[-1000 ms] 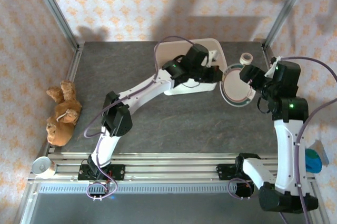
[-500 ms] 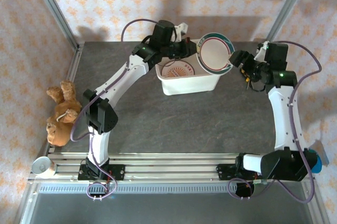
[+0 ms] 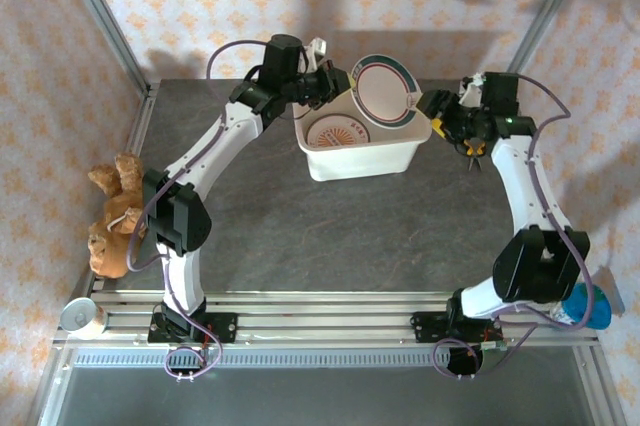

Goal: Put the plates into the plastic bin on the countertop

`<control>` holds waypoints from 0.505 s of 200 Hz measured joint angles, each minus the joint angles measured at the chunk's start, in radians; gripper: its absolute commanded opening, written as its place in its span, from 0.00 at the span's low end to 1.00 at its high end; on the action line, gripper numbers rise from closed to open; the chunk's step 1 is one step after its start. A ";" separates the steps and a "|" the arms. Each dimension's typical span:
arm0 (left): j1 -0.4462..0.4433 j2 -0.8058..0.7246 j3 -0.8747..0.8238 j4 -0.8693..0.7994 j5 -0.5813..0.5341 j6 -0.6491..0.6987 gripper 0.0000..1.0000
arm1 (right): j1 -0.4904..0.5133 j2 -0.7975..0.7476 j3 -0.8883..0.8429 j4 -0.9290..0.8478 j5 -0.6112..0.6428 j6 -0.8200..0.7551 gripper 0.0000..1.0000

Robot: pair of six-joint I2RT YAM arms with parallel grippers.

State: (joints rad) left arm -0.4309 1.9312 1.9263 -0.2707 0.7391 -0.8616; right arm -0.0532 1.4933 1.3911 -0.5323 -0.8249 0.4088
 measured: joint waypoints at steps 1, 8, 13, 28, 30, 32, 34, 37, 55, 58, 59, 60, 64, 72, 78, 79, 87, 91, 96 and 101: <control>0.000 -0.002 0.000 0.003 0.001 -0.003 0.00 | 0.002 0.003 0.000 0.001 -0.001 0.001 0.71; 0.000 -0.008 -0.005 0.016 0.007 -0.009 0.00 | 0.010 0.017 0.000 0.007 -0.007 0.004 0.70; 0.000 -0.011 -0.006 0.023 0.010 -0.014 0.00 | 0.015 0.025 0.000 0.013 -0.010 0.009 0.70; 0.000 -0.014 -0.012 0.048 0.014 -0.031 0.00 | 0.025 0.044 -0.001 0.042 -0.015 0.028 0.68; 0.000 -0.014 -0.013 0.052 0.014 -0.032 0.00 | 0.024 0.045 -0.002 0.048 -0.015 0.031 0.67; 0.000 -0.014 -0.014 0.053 0.015 -0.034 0.00 | 0.025 0.046 -0.002 0.055 -0.016 0.034 0.67; 0.000 -0.014 -0.015 0.058 0.016 -0.036 0.00 | 0.025 0.047 -0.004 0.062 -0.017 0.039 0.67; 0.000 -0.014 -0.018 0.061 0.016 -0.038 0.00 | 0.025 0.047 -0.005 0.069 -0.018 0.044 0.66; 0.000 -0.014 -0.029 0.071 0.019 -0.055 0.00 | 0.025 0.047 -0.021 0.137 -0.021 0.077 0.65; 0.000 -0.014 -0.031 0.074 0.020 -0.058 0.00 | 0.025 0.047 -0.024 0.147 -0.021 0.083 0.64; 0.000 -0.014 -0.032 0.074 0.020 -0.058 0.00 | 0.025 0.047 -0.025 0.150 -0.021 0.083 0.64; 0.000 -0.014 -0.032 0.074 0.021 -0.058 0.00 | 0.025 0.047 -0.027 0.155 -0.020 0.084 0.64; 0.000 -0.014 -0.033 0.075 0.021 -0.059 0.00 | 0.025 0.047 -0.031 0.167 -0.020 0.093 0.64; 0.000 -0.014 -0.037 0.079 0.021 -0.063 0.00 | 0.025 0.047 -0.035 0.182 -0.020 0.101 0.63; 0.000 -0.014 -0.039 0.080 0.021 -0.066 0.00 | 0.025 0.047 -0.037 0.191 -0.019 0.108 0.61; 0.000 -0.014 -0.039 0.080 0.021 -0.066 0.00 | 0.025 0.047 -0.038 0.192 -0.019 0.108 0.61; 0.000 -0.014 -0.042 0.084 0.021 -0.072 0.00 | 0.027 0.047 -0.038 0.203 -0.019 0.114 0.58; 0.000 -0.014 -0.044 0.087 0.021 -0.074 0.00 | 0.027 0.047 -0.039 0.211 -0.018 0.121 0.57; 0.000 -0.014 -0.046 0.089 0.021 -0.078 0.00 | 0.027 0.047 -0.039 0.219 -0.019 0.125 0.56; 0.000 -0.014 -0.047 0.092 0.021 -0.081 0.00 | 0.027 0.047 -0.039 0.226 -0.019 0.127 0.54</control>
State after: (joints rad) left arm -0.4309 1.9171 1.8790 -0.1791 0.7605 -0.9424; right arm -0.0261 1.5402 1.3518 -0.3061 -0.8436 0.5362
